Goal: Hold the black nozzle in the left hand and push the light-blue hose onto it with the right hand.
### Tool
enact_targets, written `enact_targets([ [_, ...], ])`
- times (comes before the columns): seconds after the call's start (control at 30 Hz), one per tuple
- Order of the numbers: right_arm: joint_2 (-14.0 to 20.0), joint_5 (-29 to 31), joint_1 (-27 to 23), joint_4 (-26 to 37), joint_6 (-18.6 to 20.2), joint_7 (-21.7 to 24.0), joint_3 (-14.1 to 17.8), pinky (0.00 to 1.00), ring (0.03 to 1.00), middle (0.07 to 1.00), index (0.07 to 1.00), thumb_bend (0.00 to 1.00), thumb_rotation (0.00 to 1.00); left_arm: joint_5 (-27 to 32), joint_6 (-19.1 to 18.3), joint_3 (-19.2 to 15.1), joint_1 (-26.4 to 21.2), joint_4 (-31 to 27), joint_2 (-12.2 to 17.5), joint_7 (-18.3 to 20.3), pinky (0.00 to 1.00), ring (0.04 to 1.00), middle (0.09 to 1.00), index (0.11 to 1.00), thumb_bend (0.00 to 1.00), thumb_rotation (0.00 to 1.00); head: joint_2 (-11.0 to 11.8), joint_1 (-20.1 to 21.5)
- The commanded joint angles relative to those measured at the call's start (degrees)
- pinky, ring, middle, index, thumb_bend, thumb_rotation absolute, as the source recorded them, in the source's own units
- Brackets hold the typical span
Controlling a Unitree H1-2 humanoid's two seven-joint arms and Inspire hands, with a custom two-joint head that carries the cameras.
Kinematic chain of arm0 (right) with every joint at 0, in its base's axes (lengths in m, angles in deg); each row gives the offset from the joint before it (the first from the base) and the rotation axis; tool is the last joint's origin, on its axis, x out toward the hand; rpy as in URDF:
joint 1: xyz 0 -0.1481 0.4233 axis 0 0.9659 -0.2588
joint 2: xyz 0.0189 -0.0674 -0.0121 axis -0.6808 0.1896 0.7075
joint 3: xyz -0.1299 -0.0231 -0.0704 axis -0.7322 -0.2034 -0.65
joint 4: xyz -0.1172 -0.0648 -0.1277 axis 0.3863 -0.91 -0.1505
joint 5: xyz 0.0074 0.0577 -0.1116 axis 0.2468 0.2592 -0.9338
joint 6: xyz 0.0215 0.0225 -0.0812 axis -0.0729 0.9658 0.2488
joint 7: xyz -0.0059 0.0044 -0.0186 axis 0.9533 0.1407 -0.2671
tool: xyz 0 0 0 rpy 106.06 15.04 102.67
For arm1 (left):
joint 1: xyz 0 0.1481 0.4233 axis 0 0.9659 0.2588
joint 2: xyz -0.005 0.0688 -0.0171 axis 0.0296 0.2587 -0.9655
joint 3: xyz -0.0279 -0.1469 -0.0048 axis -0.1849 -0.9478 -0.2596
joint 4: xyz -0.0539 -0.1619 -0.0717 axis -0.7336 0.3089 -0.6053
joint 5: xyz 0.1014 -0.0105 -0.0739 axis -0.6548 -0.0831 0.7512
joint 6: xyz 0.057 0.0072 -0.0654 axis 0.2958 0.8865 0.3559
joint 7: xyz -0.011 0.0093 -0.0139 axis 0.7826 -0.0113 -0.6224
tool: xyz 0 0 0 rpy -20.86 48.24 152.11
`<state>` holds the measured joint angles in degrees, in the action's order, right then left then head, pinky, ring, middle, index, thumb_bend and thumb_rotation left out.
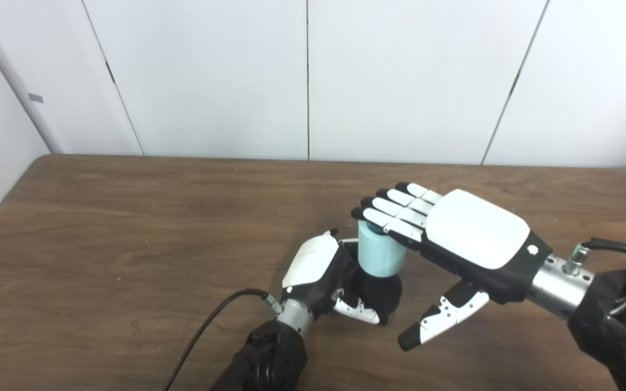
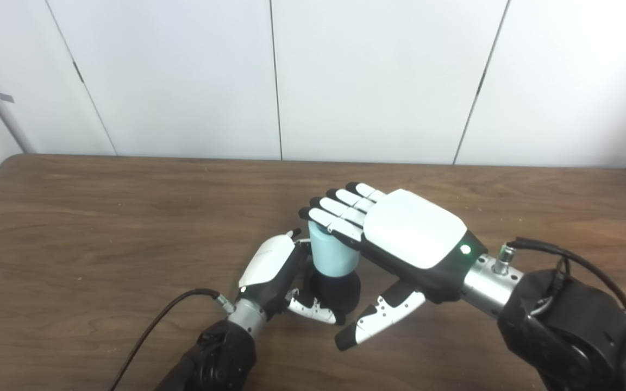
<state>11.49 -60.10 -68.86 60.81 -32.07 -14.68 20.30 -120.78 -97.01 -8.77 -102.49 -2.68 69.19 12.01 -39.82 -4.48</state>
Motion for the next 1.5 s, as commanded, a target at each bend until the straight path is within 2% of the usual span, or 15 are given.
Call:
enact_targets([
  [0.0,-0.10,-0.43,-1.90,0.63,-1.33,-2.00,0.69,1.00,1.000,1.000,1.000,0.61,0.91,1.74,-2.74,2.88,3.82,5.32,1.31,8.46,1.00,0.664,0.493,0.485,0.52,0.00,-0.07,-0.08],
  [0.2,-0.56,-0.83,-2.82,0.18,-1.28,-1.36,0.63,1.00,1.000,1.000,1.000,0.62,0.91,1.94,-3.05,2.88,3.88,5.00,1.49,8.69,1.00,0.668,0.493,0.485,0.52,0.00,-0.12,-0.11],
  [0.43,-0.43,-0.81,-1.68,-0.70,-1.63,-1.70,0.56,1.00,1.000,1.000,1.000,0.61,0.92,1.98,-3.13,2.83,3.88,4.76,1.48,8.71,1.00,0.661,0.493,0.485,0.52,0.00,0.02,-0.12],
  [0.73,0.37,0.81,0.01,-1.77,-1.73,-1.31,0.90,1.00,1.000,1.000,1.000,0.63,0.98,1.78,-2.77,2.98,3.80,4.97,1.54,8.43,1.00,0.663,0.491,0.485,0.52,0.00,0.17,-0.06],
  [1.2,0.97,1.73,0.51,-2.57,-1.31,-0.81,0.97,1.00,1.000,1.000,1.000,0.62,0.98,2.44,-2.90,2.56,4.17,4.33,1.80,8.50,1.00,0.659,0.495,0.484,0.52,0.00,-0.14,0.10],
  [1.47,1.56,0.80,2.78,-6.19,-3.49,-3.77,0.95,1.00,1.000,1.000,1.000,0.63,0.98,2.45,-3.28,2.66,4.38,3.77,1.72,8.76,1.00,0.659,0.498,0.483,0.52,0.00,-0.27,0.15],
])
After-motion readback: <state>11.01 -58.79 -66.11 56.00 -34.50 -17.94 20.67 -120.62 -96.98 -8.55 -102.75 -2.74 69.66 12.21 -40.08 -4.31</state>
